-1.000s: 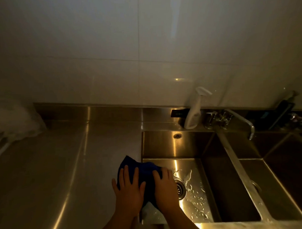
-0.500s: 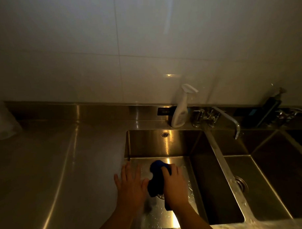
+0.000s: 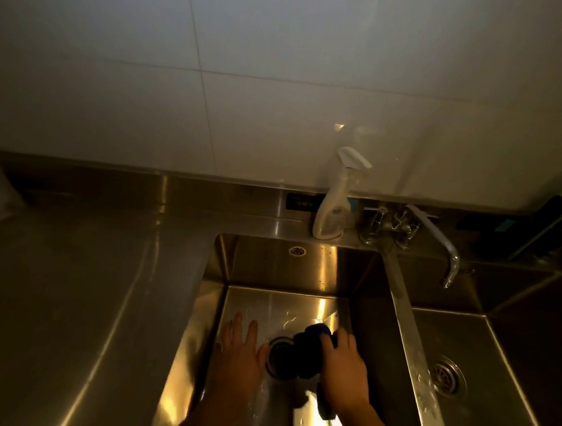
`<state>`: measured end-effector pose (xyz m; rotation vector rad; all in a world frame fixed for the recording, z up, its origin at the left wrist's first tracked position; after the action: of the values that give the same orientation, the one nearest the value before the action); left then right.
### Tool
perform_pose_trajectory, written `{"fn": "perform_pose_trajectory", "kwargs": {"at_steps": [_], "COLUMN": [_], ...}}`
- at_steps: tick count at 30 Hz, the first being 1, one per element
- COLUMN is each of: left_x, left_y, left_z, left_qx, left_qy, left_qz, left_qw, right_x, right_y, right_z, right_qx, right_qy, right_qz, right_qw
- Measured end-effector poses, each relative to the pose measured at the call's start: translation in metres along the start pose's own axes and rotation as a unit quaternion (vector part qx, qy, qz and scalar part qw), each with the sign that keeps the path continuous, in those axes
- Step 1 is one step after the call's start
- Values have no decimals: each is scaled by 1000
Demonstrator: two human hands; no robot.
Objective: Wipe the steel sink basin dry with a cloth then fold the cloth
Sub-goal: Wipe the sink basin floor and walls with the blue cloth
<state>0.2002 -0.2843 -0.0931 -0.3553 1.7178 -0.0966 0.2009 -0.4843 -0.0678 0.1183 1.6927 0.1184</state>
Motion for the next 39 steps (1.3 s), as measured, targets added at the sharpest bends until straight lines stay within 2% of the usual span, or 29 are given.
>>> {"fn": "perform_pose_trajectory", "kwargs": {"at_steps": [4,7,11,16,17,19,20,22,25,27,31,35,39], "left_x": [37,57,90,141,151,172,181,198,221,235,258,255,247], "left_y": [-7,-6,12,29,33,39,43,49,58,67,81,80,75], "left_z": [17,30,62,99,104,115,120,126,132,133,132,130,128], "left_qx": [-8,-4,3,28,29,32,33,33,31,32,25,28,25], "left_qy": [7,-1,-2,-5,-2,5,5,10,25,27,22,24,27], "left_qz": [34,31,31,36,37,44,48,50,35,32,39,51,51], "left_qw": [999,1000,1000,999,999,999,998,998,999,999,999,998,998], "right_x": [32,73,145,232,238,241,239,239,249,256,284,290,281], "right_y": [-41,-65,-78,-100,-100,-98,-97,-89,-88,-92,-94,-91,-79], "right_z": [16,23,31,30,31,34,32,34,36,40,48,77,133], "right_qx": [-22,-19,-28,-46,-55,-107,-131,-175,-197,-181,-155,-54,-62], "right_qy": [46,118,244,316,284,144,70,-68,-152,-134,-3,90,87], "right_qz": [-22,-49,-61,-153,-155,-166,-194,-261,-290,-245,-124,-45,-28], "right_qw": [998,992,968,935,945,970,970,947,924,943,980,993,994]}}
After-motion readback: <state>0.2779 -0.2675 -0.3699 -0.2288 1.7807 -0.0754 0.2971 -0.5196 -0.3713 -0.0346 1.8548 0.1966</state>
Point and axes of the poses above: each hand's wrist, its own z-axis towards the middle knuckle, its own x-axis out of the palm, y = z × x, the point moved 9 cm from there along z, towards the middle knuckle, and after that the axes turned 9 degrees about -y, right-handed, at the moved point
